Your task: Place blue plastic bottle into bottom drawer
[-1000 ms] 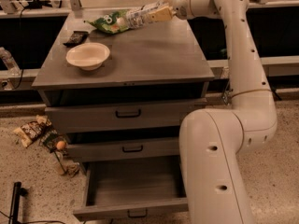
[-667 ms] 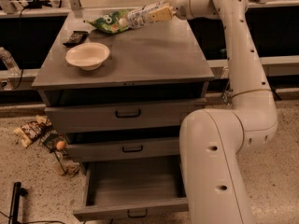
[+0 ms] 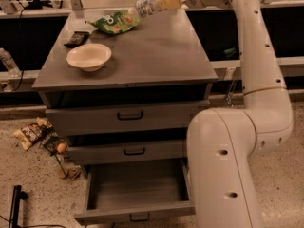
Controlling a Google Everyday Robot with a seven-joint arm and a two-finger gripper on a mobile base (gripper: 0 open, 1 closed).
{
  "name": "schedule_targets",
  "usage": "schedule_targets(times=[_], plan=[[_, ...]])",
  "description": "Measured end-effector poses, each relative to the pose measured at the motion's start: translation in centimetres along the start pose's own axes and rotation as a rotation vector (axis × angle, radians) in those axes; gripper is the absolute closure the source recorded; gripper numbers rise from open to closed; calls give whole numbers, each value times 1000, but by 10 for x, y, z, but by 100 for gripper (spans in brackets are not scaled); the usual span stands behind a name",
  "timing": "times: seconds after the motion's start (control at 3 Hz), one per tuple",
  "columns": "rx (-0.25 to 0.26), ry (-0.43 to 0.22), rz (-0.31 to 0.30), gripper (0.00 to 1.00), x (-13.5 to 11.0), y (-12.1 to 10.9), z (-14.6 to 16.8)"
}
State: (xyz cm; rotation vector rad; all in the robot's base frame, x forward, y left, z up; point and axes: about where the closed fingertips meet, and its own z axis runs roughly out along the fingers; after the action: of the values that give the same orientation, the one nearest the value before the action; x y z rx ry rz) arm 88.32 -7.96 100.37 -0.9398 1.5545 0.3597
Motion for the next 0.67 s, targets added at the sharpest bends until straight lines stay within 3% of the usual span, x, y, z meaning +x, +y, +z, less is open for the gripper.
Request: schedule_targets(times=[0.33,0.67], plan=[[-33,27,-41,100,-15,12,-9],[-36,29,-39,100,-16,14,-8]])
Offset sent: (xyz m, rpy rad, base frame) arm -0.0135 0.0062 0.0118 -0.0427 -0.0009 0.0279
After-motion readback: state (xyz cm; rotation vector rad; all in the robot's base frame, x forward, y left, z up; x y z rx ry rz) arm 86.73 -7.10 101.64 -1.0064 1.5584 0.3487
